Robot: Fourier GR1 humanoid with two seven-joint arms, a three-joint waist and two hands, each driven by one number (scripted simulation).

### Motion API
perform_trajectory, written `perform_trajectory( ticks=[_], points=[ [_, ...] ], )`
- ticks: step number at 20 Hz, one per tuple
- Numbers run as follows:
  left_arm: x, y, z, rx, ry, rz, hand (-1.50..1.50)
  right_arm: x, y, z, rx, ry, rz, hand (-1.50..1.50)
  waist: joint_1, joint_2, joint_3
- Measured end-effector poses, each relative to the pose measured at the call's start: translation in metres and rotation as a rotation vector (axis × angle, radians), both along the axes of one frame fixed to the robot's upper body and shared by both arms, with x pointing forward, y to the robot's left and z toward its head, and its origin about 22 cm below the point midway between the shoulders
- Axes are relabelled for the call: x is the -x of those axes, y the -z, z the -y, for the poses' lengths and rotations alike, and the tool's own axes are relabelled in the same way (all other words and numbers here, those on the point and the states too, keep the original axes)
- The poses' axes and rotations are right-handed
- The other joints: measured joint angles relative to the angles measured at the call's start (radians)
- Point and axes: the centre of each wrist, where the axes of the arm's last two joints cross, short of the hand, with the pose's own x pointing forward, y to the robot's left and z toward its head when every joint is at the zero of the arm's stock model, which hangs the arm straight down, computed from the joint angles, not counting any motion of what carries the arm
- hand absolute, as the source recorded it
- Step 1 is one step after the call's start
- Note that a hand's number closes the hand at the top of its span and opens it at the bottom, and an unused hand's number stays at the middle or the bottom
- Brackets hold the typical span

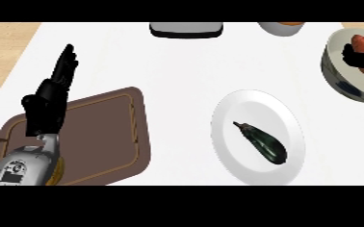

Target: Pick the sweet potato from the plate and place it in the bowl

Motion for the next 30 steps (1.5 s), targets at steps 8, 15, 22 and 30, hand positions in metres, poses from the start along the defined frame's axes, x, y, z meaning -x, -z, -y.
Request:
perform_trajectory(
  ticks=[8,15,22,30],
  points=[
    [-0.006,0.0,0.007,-0.002,0.026,0.016,0.0,0.008,0.026,0.061,0.112,0.136,-0.059,1.5,0.028,0.014,0.003],
    [-0.009,-0.003,0.009,0.002,0.042,0.027,0.0,0.017,0.038,0.081,-0.072,0.116,-0.097,-1.5,0.047,0.022,0.006],
    [-0.011,-0.003,0.009,0.005,0.048,0.024,0.0,0.019,0.04,0.086,-0.201,-0.007,0.007,-1.5,0.048,0.024,0.008],
    [-0.011,0.0,0.009,0.002,0.031,0.018,0.0,0.04,0.037,0.114,-0.298,-0.035,0.151,-1.5,0.032,0.018,0.006]
  ],
)
